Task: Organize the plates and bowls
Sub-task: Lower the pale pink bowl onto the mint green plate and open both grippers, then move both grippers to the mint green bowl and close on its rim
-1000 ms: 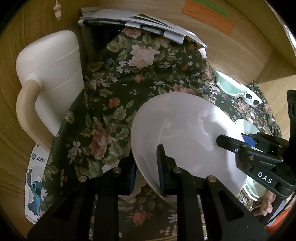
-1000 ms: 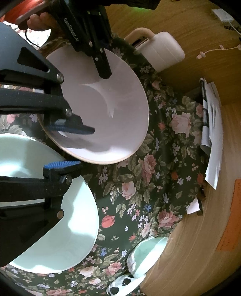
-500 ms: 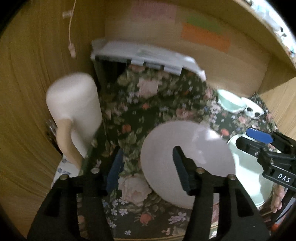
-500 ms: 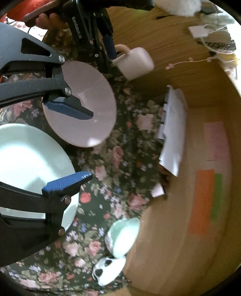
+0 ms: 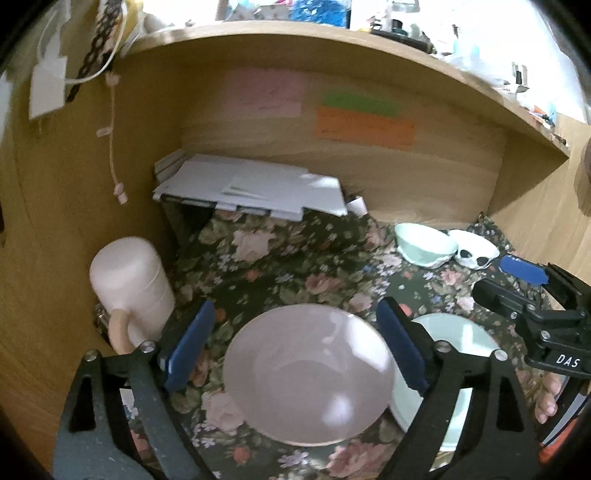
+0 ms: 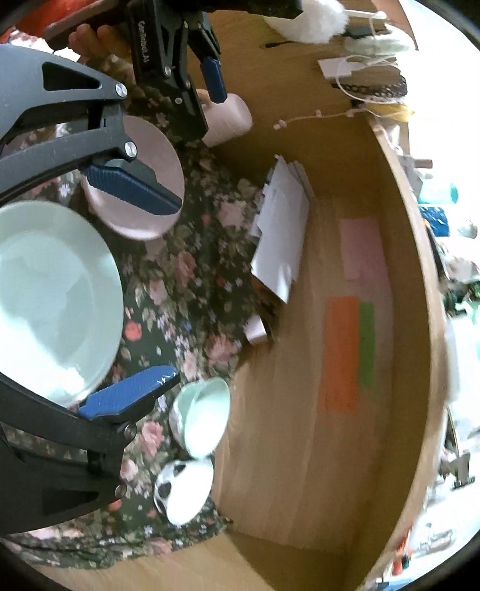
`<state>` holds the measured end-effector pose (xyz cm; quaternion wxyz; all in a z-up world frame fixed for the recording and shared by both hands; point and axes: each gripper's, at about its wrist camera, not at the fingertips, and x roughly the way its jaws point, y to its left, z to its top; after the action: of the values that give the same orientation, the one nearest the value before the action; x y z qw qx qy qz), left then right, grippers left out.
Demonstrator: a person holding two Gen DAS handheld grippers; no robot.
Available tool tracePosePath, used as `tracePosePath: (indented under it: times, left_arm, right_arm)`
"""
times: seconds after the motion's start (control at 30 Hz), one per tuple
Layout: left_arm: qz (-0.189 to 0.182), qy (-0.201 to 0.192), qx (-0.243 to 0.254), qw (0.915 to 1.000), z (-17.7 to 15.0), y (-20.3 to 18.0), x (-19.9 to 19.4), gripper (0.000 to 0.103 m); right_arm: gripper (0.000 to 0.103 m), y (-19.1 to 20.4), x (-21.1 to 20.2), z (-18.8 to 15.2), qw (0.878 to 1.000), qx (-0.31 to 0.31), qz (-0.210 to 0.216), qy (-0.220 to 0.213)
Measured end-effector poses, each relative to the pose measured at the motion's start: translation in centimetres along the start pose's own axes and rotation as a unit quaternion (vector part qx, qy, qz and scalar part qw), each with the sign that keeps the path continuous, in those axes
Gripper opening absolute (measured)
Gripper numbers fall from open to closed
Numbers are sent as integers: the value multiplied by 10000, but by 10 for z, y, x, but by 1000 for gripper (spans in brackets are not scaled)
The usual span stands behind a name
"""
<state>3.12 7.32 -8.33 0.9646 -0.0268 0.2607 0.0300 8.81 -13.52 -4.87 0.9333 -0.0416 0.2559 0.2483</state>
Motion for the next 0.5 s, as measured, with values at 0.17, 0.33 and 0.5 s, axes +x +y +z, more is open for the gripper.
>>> tracePosePath:
  times: [0.17,0.33,0.5]
  left_arm:
    - [-111,-4,25,9999,8,-19,5,96]
    - [-167,-34,204,9996,16,-42,18,98]
    - [-216,4,512,9985,23,-72,35,98]
  right_arm:
    - [89,-25,-7,1,9997,74,-223,-105]
    - [90,-56,-6,-1,9985,220,-495,-106]
    - [90,-91,3,0,9963,409,-762,-20]
